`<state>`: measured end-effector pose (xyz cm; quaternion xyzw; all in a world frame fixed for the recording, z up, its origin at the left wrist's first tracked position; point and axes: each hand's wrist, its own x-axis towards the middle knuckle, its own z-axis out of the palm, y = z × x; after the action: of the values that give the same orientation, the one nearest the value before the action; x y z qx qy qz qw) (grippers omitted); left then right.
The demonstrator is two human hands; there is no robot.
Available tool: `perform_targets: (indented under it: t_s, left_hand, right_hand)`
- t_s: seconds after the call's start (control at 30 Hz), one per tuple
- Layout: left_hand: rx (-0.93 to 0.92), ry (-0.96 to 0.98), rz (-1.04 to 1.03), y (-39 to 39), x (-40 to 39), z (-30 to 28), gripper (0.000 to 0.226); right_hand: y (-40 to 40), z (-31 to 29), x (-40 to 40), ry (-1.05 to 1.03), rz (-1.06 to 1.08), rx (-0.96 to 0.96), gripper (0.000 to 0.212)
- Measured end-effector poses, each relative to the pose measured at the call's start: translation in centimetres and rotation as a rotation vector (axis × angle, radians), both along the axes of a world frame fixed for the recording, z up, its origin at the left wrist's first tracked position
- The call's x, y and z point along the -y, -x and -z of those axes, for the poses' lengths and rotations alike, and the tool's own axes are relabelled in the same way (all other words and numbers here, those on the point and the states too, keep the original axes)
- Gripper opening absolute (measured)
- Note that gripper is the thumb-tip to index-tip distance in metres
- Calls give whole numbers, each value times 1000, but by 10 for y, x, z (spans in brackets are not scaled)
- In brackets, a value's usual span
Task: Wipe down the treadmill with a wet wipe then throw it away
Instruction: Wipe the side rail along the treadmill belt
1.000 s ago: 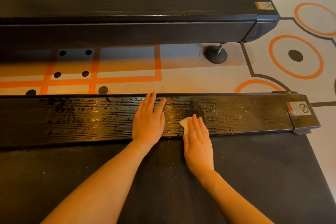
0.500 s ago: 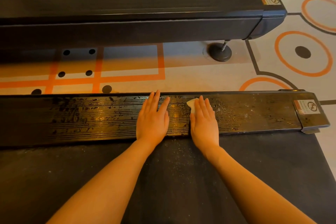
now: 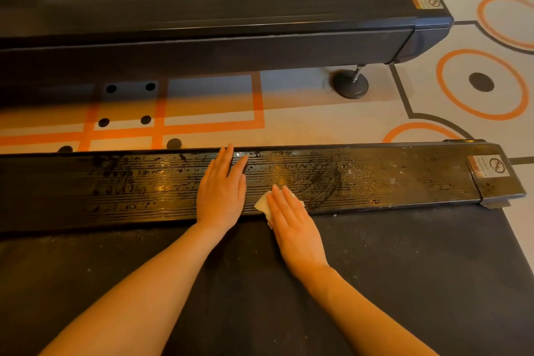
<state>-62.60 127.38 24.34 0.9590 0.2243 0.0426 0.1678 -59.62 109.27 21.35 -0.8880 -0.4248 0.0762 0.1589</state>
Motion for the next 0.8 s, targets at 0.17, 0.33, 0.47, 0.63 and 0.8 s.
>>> perform_targets:
  t_s: [0.17, 0.33, 0.47, 0.63, 0.8]
  left_hand:
    - [-36, -8, -18, 2, -2, -5, 45]
    - [-65, 7, 28, -3, 9, -9, 48]
    - [-104, -27, 26, -5, 13, -8, 50]
    - [-112, -42, 17, -4, 13, -4, 51]
    - [-154, -111, 23, -6, 14, 0, 52]
  right_hand:
    - [-19, -4, 19, 14, 118, -40, 59]
    - [-34, -5, 49, 16, 217, -86, 56]
    - [-39, -11, 45, 4, 219, -137, 55]
    - [-67, -29, 9, 51, 122, -172, 55]
    - [-97, -33, -34, 164, 38, -107, 54]
